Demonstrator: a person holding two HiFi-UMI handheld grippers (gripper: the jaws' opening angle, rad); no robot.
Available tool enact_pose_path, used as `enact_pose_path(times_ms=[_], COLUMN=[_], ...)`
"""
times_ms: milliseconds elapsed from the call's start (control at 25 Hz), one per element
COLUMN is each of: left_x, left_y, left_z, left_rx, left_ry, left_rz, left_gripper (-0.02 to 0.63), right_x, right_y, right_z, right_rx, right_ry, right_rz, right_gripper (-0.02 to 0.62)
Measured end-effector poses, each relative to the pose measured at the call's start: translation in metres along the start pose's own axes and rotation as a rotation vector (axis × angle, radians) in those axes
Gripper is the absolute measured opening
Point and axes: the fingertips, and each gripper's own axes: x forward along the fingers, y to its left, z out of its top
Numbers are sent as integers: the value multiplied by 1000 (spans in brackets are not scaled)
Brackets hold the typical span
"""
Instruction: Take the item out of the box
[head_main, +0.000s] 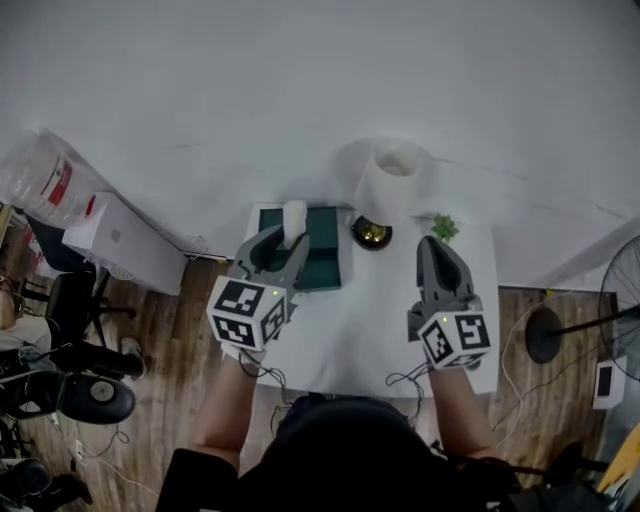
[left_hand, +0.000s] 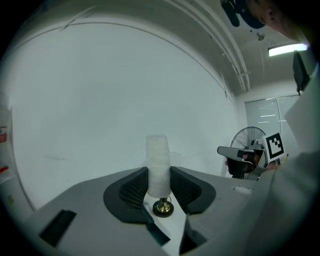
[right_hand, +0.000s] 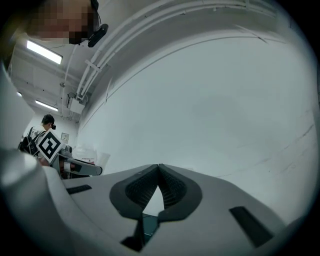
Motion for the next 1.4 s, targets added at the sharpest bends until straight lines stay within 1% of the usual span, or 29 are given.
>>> enact_pose_path(times_ms=[120,280,720,1400], left_x=[-8,-12,-22,-22], left_y=[-2,-3,-9,-11], left_z=[13,24,40,37], left_rx=[11,23,37,36], left_ry=[-36,-55,-114,-104], left_rz=[14,20,37,41], left_gripper=[133,133,133,133], right_x=[-1,1,2,-1], right_y=[2,7,13,13], right_z=[8,16,29,30], right_rx=[-9,-14,-31,-20], right_ry=[-12,-24,-54,-55], right_rz=[3,14,39,44], right_gripper=[5,5,5,5])
